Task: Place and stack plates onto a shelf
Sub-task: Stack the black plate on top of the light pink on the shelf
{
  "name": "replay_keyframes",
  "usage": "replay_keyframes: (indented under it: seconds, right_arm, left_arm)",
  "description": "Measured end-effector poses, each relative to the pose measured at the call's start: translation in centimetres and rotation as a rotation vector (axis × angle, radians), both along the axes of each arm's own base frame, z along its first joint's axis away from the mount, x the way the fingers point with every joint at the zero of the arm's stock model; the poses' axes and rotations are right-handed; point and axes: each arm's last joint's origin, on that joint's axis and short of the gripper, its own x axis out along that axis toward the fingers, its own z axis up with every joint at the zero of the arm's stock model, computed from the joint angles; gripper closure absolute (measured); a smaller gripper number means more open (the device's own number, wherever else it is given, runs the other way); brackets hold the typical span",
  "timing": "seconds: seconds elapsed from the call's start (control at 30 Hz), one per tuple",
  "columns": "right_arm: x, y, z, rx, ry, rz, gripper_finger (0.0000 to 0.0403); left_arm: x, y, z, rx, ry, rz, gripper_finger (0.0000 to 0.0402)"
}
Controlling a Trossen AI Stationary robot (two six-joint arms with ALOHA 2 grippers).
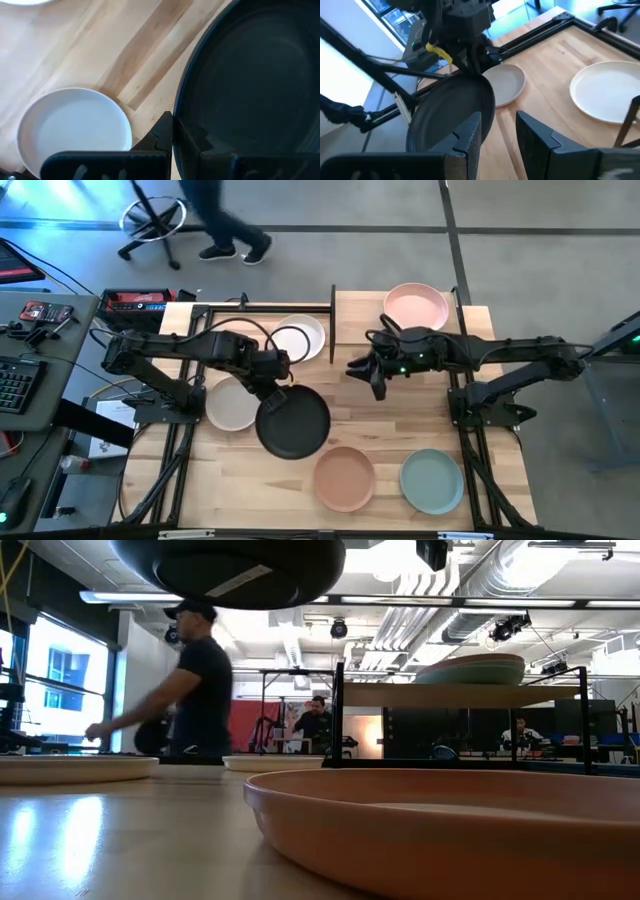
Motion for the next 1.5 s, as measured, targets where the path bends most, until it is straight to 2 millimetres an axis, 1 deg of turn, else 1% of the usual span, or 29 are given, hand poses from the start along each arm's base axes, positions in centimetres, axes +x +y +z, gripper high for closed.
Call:
replay_keyframes:
  seconds: [0.07, 0.2, 0.37, 0.5, 0.67, 0.77, 1.0, 1.13, 1.33, 1.5]
  right_arm:
    - [-0.1, 0.0, 0.1, -0.002, 0.011, -0.009, 0.0299]
    - [0.5, -0.3, -0.7, 0.047, 0.058, -0.082, 0.0299]
    - [2.1, -0.5, -3.0, 0.112, 0.169, -0.124, 0.0299]
    - [3.6, -0.3, -4.9, 0.146, 0.236, -0.088, 0.0299]
    - [4.8, -0.2, -6.2, 0.214, 0.269, -0.096, 0.0299]
    - [5.1, -0.2, -6.5, 0.217, 0.268, -0.097, 0.0299]
    - [5.4, -0.2, -6.4, 0.217, 0.24, -0.095, 0.0299]
    - [5.5, -0.3, -6.3, 0.209, 0.232, -0.105, 0.0299]
    - [5.5, -0.3, -6.3, 0.208, 0.232, -0.107, 0.0299]
    - [5.3, -0.4, -6.5, 0.188, 0.246, -0.141, 0.0299]
  left_arm:
    - [0.0, 0.2, 0.0, 0.026, -0.001, 0.001, 0.0401]
    - [0.0, 0.8, 0.0, 0.051, -0.001, 0.012, 0.0401]
    - [0.0, 1.2, 0.0, 0.072, 0.0, 0.001, 0.0401]
    - [0.0, 1.3, 0.0, 0.088, 0.001, -0.006, 0.0401]
    - [0.0, 1.4, 0.0, 0.115, 0.001, -0.006, 0.0401]
    - [0.1, 1.5, 0.0, 0.139, 0.003, 0.001, 0.0401]
    - [0.6, 1.5, -0.4, 0.159, 0.004, 0.007, 0.0401]
    - [1.3, 1.6, -0.4, 0.176, -0.045, 0.017, 0.0401]
    - [1.9, 1.6, -0.7, 0.194, -0.063, -0.003, 0.0401]
    - [2.4, 1.6, -0.5, 0.211, -0.108, -0.01, 0.0401]
